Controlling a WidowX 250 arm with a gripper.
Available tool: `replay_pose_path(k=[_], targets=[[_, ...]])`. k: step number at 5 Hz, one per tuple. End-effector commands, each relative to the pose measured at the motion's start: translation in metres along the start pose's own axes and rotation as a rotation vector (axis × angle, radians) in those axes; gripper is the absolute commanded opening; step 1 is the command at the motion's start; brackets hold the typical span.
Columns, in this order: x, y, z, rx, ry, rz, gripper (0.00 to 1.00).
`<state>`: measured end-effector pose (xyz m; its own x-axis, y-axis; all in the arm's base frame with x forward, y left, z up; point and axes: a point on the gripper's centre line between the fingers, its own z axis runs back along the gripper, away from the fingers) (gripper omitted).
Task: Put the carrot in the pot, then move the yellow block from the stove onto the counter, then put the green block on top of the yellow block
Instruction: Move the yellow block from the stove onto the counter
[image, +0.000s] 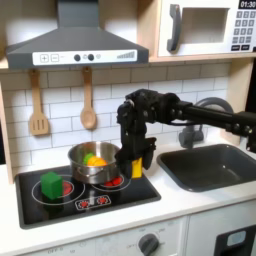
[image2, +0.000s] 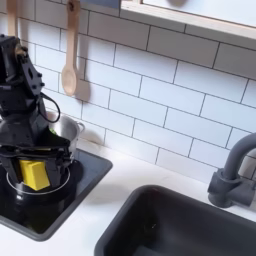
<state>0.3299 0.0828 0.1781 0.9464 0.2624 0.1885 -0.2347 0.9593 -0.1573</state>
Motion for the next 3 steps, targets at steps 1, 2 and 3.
replay_pose_path(k=[1,2,3], targets=[[-0.0053,-0.0037,-0.0029,-0.005,0.010,-0.011,0.00],[-0.0081,-0.0024,-0.0083,-0.007,0.025,-0.004,0.00],[-0.0127,-0.0073,-0.0066,-0.014,0.027,-0.009,0.00]])
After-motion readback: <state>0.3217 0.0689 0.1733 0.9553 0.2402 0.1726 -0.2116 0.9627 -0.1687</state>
